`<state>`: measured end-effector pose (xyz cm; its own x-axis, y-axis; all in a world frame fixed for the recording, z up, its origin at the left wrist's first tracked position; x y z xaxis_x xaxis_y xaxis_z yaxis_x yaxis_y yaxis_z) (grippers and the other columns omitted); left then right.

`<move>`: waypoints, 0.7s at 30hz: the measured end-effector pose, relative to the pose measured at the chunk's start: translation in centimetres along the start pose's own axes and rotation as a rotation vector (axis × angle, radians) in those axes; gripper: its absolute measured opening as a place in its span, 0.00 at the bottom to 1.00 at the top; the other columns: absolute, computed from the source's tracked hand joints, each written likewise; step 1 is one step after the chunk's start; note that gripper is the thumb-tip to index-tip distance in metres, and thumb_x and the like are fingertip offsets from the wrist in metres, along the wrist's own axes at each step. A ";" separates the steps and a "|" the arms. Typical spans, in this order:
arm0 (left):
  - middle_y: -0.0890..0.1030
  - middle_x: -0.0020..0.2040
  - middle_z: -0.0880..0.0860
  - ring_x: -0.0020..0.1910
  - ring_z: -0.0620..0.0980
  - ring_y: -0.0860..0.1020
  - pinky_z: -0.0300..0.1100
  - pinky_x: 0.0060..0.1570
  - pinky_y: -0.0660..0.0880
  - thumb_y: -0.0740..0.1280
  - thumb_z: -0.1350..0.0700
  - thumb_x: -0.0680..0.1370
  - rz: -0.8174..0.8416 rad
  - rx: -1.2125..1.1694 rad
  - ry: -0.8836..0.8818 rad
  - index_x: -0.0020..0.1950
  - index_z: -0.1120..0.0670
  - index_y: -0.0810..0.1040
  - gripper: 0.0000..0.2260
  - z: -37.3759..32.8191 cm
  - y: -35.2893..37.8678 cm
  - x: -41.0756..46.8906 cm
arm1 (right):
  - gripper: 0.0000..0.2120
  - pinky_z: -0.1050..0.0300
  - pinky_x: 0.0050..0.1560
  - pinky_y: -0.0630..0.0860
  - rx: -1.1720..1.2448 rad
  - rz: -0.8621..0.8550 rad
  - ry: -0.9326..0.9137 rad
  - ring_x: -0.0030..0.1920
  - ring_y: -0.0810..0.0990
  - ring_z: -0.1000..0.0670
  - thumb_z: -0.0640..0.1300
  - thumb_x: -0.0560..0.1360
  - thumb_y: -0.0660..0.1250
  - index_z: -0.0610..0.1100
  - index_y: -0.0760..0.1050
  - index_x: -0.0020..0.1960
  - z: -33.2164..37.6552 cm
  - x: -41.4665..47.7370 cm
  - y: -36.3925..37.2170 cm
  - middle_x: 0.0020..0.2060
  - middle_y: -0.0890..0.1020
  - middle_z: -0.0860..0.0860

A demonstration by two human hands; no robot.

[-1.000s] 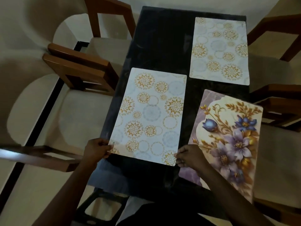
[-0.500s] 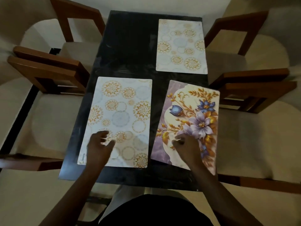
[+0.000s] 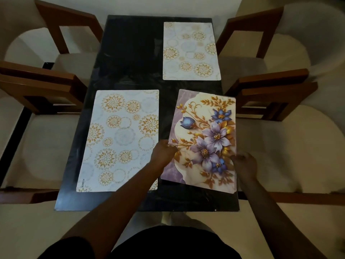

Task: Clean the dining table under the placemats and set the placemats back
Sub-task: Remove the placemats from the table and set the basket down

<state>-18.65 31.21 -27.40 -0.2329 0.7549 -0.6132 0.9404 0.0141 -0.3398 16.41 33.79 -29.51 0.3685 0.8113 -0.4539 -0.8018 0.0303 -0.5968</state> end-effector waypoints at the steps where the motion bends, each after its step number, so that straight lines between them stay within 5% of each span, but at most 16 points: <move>1: 0.86 0.52 0.56 0.47 0.50 0.83 0.41 0.42 0.76 0.71 0.54 0.80 -0.009 0.009 -0.008 0.55 0.58 0.84 0.09 0.0 -0.1 -0.1 | 0.12 0.45 0.55 0.80 0.041 -0.020 -0.009 0.51 0.84 0.41 0.45 0.75 0.73 0.41 0.82 0.55 -0.1 0.1 -0.3 0.51 0.86 0.42; 4: 0.87 0.52 0.55 0.52 0.53 0.85 0.44 0.48 0.79 0.71 0.52 0.79 0.006 -0.012 -0.008 0.57 0.58 0.85 0.11 0.0 0.0 0.0 | 0.04 0.44 0.52 0.81 0.276 0.082 0.010 0.48 0.86 0.40 0.37 0.75 0.73 0.44 0.84 0.48 1.1 -1.0 -0.2 0.47 0.87 0.43; 6: 0.86 0.50 0.53 0.50 0.52 0.84 0.45 0.52 0.81 0.71 0.51 0.80 0.016 -0.010 0.004 0.54 0.57 0.84 0.11 -0.2 -0.2 0.1 | 0.08 0.46 0.49 0.80 0.406 0.196 0.037 0.44 0.85 0.40 0.32 0.74 0.72 0.42 0.86 0.48 1.8 -1.7 0.3 0.46 0.88 0.39; 9: 0.77 0.38 0.51 0.38 0.47 0.76 0.40 0.39 0.71 0.70 0.54 0.81 -0.023 -0.033 -0.017 0.39 0.53 0.76 0.11 0.0 -1.1 0.3 | 0.11 0.42 0.52 0.81 0.528 0.269 0.033 0.46 0.86 0.37 0.30 0.73 0.73 0.39 0.84 0.54 3.4 -2.4 -0.2 0.51 0.86 0.34; 11: 0.82 0.42 0.53 0.43 0.51 0.80 0.43 0.44 0.76 0.70 0.53 0.80 -0.048 -0.101 -0.019 0.45 0.55 0.80 0.07 0.1 -2.3 0.3 | 0.11 0.39 0.54 0.81 0.561 0.308 0.017 0.48 0.86 0.36 0.32 0.73 0.74 0.40 0.85 0.55 4.9 -3.0 -0.6 0.52 0.86 0.36; 14: 0.88 0.53 0.54 0.52 0.55 0.86 0.55 0.59 0.83 0.72 0.49 0.72 -0.078 -0.235 -0.031 0.61 0.55 0.86 0.19 0.5 -4.9 0.3 | 0.10 0.44 0.47 0.84 0.626 0.370 -0.006 0.45 0.87 0.40 0.32 0.75 0.72 0.43 0.85 0.53 6.7 -4.0 0.0 0.50 0.87 0.39; 18: 0.88 0.43 0.56 0.40 0.53 0.85 0.50 0.48 0.82 0.72 0.62 0.76 -0.160 -0.307 0.014 0.55 0.57 0.87 0.09 1.2 -9.5 0.2 | 0.19 0.30 0.59 0.78 0.620 0.453 -0.006 0.55 0.84 0.31 0.31 0.74 0.71 0.42 0.82 0.63 7.9 -5.0 4.0 0.56 0.86 0.37; 21: 0.88 0.42 0.58 0.38 0.54 0.85 0.51 0.46 0.83 0.70 0.67 0.75 -0.268 -0.339 -0.013 0.55 0.59 0.86 0.11 3.6 -14.0 0.1 | 0.23 0.30 0.60 0.78 0.577 0.497 -0.004 0.57 0.84 0.31 0.28 0.73 0.71 0.43 0.79 0.65 9.0 -6.6 8.9 0.55 0.86 0.39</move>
<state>-32.73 28.73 -25.28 -0.4810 0.6868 -0.5450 0.8740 0.4246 -0.2363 2.62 33.96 -25.83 -0.1007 0.8113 -0.5759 -0.9922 -0.0391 0.1184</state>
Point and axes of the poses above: each hand's wrist, its own x-axis towards the middle knuckle, its own y-axis out of the palm, z = x × y, the point moved 9 cm from there along x, towards the middle knuckle
